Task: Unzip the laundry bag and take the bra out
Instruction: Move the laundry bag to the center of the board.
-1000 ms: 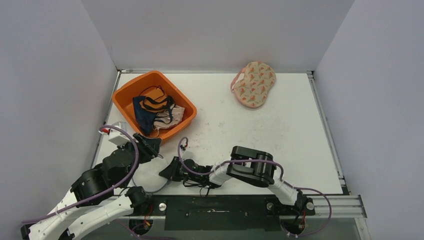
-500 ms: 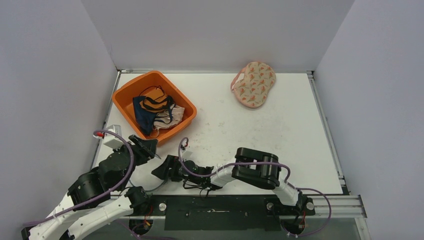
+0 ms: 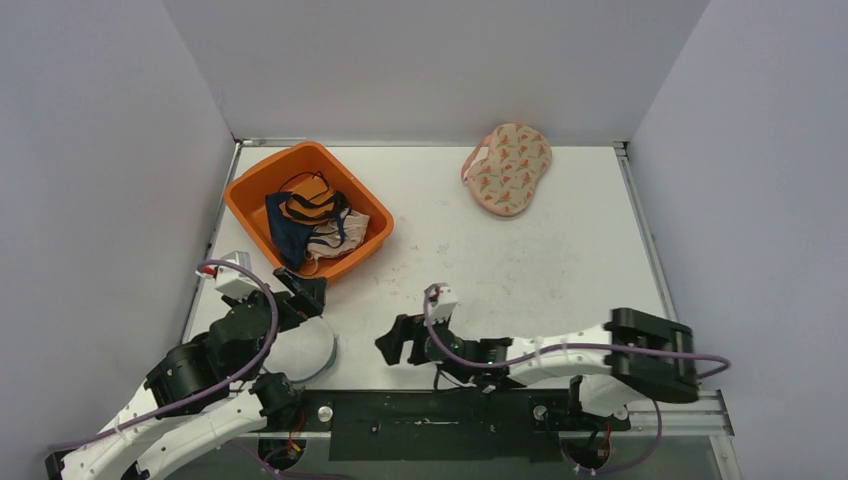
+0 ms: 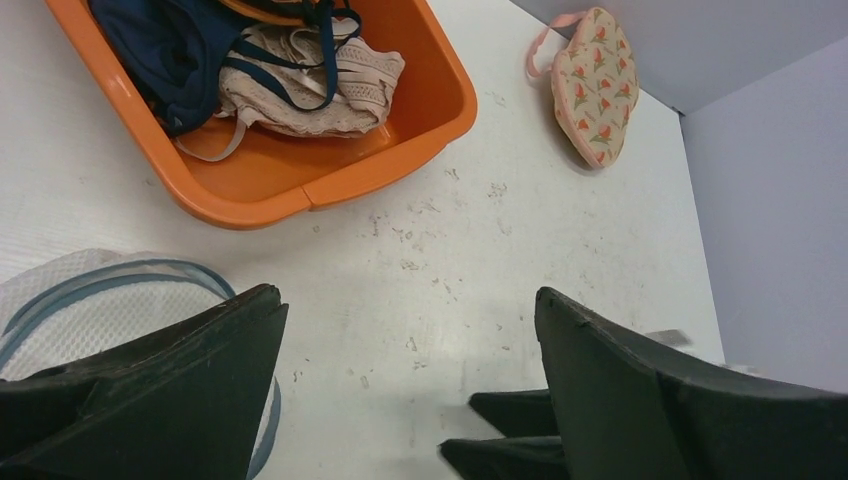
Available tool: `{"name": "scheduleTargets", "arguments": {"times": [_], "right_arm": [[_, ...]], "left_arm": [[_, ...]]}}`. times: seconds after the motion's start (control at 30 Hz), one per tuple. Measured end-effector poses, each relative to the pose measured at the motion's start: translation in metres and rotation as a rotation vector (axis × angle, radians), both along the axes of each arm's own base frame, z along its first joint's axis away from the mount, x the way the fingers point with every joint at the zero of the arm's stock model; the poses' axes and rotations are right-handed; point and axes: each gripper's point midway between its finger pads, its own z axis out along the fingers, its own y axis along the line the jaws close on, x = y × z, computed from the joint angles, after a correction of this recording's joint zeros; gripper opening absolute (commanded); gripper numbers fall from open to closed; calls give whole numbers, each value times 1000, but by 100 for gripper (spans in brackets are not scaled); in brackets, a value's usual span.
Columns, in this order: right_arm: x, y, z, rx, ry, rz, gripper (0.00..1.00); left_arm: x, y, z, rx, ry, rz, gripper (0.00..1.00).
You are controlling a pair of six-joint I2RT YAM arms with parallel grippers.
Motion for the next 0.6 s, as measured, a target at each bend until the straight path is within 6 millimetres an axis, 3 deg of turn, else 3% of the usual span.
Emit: {"name": "scheduleTargets", "arguments": {"times": [0.07, 0.13, 0.23, 0.27, 0.33, 0.47, 0.6], "right_arm": [[13, -31, 29, -24, -74, -48, 92], [38, -59, 55, -22, -124, -129, 92], [99, -126, 96, -25, -211, -362, 94], [121, -158, 109, -30, -244, -464, 95], [149, -208, 123, -36, -288, -627, 96], [190, -285, 116, -64, -284, -875, 98], [232, -332, 70, -85, -165, -1001, 98]], "left_arm": [[2, -2, -3, -11, -8, 2, 96], [3, -4, -6, -35, -23, 1, 96], [5, -13, -9, -72, -66, -30, 96], [7, -19, -9, -87, -81, -51, 96], [10, -32, -14, -94, -88, -86, 96], [17, -52, -26, -72, -62, -121, 96], [21, -68, -34, -51, -31, -150, 96]]}}
